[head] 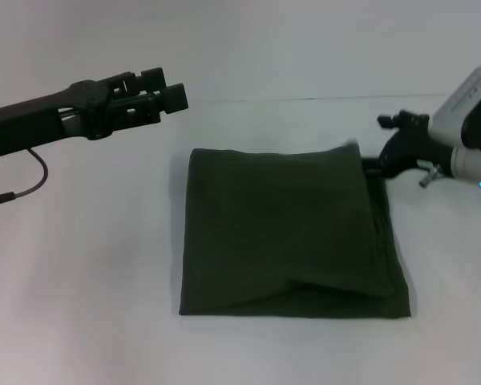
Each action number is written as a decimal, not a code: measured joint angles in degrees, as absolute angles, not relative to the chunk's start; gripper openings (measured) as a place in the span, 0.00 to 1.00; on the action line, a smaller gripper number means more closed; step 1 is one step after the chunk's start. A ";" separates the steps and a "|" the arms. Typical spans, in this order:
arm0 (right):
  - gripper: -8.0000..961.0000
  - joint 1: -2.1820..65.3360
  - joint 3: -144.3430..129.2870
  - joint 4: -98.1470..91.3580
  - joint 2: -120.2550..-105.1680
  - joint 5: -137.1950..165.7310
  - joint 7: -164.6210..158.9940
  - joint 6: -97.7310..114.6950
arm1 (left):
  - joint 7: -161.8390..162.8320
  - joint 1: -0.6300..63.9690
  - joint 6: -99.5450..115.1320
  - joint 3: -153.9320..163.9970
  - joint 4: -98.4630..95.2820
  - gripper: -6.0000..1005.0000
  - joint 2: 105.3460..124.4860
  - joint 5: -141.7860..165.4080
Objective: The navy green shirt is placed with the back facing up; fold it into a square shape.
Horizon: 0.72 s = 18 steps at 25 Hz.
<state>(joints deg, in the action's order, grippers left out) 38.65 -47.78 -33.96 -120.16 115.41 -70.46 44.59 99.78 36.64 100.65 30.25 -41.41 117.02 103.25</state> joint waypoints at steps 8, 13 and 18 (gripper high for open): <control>0.97 34.91 -45.20 -35.74 -119.45 99.88 -69.14 43.30 | 99.77 36.70 100.74 29.56 -41.82 0.95 116.72 103.15; 0.97 33.86 -41.36 -35.21 -118.02 98.62 -78.64 56.04 | 100.08 36.77 100.84 29.53 -41.84 0.95 116.56 103.21; 0.96 35.81 -44.94 -32.12 -116.76 98.92 -80.43 65.72 | 100.26 37.03 101.00 29.52 -41.84 0.95 116.40 103.64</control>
<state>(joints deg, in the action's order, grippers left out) 35.81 -44.94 -32.12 -116.76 98.92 -80.43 65.72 100.26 37.03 101.00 29.52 -41.84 116.40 103.64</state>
